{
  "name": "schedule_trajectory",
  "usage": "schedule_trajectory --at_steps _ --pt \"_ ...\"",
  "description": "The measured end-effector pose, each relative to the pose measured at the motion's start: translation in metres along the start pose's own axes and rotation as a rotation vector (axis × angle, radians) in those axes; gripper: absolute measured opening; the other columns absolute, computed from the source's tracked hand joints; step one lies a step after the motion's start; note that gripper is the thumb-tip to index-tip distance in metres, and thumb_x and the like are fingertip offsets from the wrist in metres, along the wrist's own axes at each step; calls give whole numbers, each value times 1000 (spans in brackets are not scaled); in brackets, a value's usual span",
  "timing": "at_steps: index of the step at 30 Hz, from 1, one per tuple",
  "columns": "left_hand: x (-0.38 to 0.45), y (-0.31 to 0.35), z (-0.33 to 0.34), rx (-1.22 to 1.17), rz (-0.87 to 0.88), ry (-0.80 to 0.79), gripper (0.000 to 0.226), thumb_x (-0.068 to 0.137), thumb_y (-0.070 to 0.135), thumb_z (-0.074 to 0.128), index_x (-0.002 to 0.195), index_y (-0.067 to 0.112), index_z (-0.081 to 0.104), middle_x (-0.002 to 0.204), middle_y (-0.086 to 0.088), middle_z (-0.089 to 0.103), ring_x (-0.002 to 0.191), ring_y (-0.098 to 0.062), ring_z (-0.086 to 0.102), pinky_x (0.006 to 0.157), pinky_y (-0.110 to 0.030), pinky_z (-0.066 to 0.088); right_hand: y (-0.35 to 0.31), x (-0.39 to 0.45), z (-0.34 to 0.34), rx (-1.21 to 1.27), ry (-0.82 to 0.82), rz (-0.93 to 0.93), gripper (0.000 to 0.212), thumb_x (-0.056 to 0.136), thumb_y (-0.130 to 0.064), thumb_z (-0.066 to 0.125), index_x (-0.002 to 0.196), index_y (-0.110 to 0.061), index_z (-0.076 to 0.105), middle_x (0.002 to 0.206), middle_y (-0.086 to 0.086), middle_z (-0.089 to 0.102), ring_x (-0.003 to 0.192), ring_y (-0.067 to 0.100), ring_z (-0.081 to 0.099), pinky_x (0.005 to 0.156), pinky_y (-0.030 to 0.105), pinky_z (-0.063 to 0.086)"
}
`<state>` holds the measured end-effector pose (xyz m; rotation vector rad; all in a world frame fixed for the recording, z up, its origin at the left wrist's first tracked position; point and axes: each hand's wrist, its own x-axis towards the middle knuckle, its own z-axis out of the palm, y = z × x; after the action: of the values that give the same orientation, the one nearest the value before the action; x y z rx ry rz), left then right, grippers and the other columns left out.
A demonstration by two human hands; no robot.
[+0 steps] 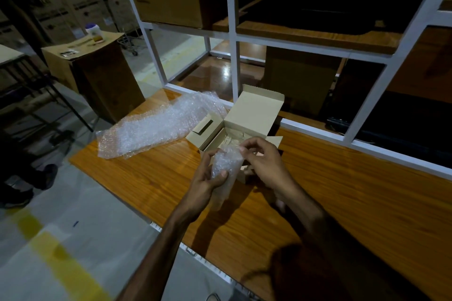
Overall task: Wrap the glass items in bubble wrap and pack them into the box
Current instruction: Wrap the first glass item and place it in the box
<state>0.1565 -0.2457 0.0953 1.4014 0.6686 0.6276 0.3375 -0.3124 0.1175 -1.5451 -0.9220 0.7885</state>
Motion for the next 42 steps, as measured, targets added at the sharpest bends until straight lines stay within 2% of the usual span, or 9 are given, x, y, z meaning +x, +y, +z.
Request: schedule_trajectory --at_steps 8,12,14,17,20,28,32,36,42 --pt "2 10 1 39 9 -92 29 98 22 65 122 36 58 128 -16 63 103 -34 69 76 -50 62 -23 26 -8 56 -224 383 18 92 -14 78 107 -13 69 113 9 70 91 19 70 58 24 57" --pt "3 13 -1 62 17 -117 50 98 18 65 139 37 44 131 -9 65 107 -33 71 79 -49 63 -27 39 -13 -59 -392 464 8 95 -4 71 102 -9 69 101 11 68 75 13 72 53 23 55" --pt "4 13 -2 71 23 -100 66 97 15 68 148 36 33 134 -14 65 111 -42 70 85 -60 61 -27 41 -13 -197 -394 418 7 95 -5 71 94 -10 67 89 9 65 55 7 67 44 20 48" --pt "6 11 -3 103 17 -63 71 95 16 71 149 35 30 132 -15 66 113 -42 70 93 -69 56 -27 44 -9 -305 -331 320 14 91 -4 74 85 -13 66 90 7 64 77 14 66 54 23 55" --pt "6 7 -3 132 8 -54 72 93 19 74 149 31 30 135 -15 65 115 -38 70 94 -69 55 -28 41 -5 -338 -317 215 19 90 2 75 83 -12 63 84 3 61 73 11 62 52 19 52" --pt "9 10 -9 117 41 23 70 86 29 79 141 26 37 132 -15 66 117 -31 70 97 -57 59 -23 26 -14 -427 -340 -120 23 105 -19 61 123 -20 74 118 -16 60 105 -7 57 83 13 47" --pt "11 7 -10 142 53 30 68 88 26 80 141 23 38 133 -13 66 119 -33 69 100 -63 55 -13 18 -10 -488 -351 -186 41 108 -38 53 144 -20 61 134 -9 56 126 6 50 108 38 46" --pt "12 9 -7 165 73 36 65 90 27 79 141 21 38 137 -12 66 124 -31 68 102 -61 56 -9 6 -4 -556 -306 -329 52 105 -53 44 156 -44 40 132 -12 52 125 7 45 98 35 49" --pt "9 6 -5 191 78 24 67 90 29 80 142 25 38 140 -6 64 128 -25 66 102 -58 57 -14 4 4 -456 -212 -343 39 104 -48 56 135 -29 69 120 -12 61 114 1 56 95 28 52"
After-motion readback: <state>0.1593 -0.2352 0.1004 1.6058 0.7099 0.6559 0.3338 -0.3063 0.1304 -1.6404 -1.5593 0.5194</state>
